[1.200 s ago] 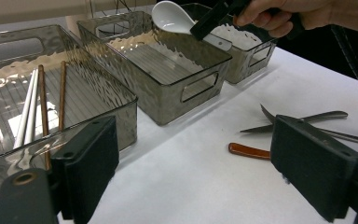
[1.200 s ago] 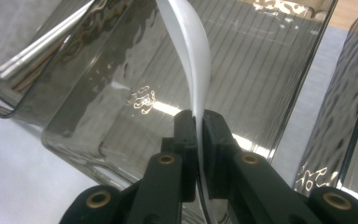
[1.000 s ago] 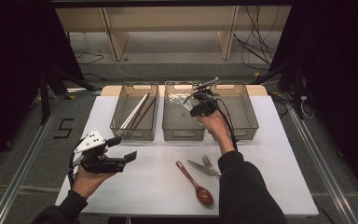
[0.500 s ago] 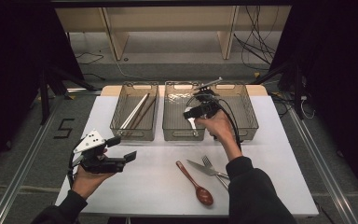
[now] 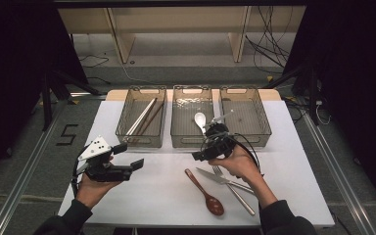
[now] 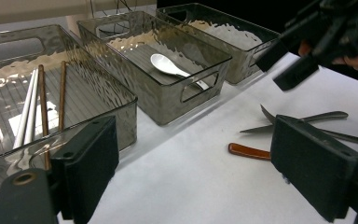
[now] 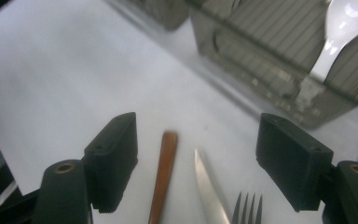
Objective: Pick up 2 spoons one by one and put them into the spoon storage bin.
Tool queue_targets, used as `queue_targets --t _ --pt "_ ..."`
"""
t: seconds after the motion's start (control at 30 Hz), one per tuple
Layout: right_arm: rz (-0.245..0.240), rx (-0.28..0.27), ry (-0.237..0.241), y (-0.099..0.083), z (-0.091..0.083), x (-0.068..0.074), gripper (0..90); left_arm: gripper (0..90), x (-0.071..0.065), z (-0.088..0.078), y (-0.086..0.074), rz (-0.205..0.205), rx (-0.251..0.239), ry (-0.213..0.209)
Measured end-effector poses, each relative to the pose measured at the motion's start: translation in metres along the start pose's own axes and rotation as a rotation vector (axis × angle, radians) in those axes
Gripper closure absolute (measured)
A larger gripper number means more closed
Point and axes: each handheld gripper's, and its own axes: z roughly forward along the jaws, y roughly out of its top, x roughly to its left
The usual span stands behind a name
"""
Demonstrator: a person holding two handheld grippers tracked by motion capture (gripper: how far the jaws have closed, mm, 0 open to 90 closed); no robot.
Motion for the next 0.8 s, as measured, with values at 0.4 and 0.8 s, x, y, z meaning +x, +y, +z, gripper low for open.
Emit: queue_targets --t 0.4,0.8 --pt "-0.019 0.094 -0.007 -0.033 0.005 0.013 32.4 15.0 -0.001 -0.002 0.001 -0.003 -0.012 -0.002" --pt "-0.044 0.143 -0.018 -0.042 0.015 0.024 32.5 15.0 0.000 -0.002 0.000 0.005 -0.008 -0.006"
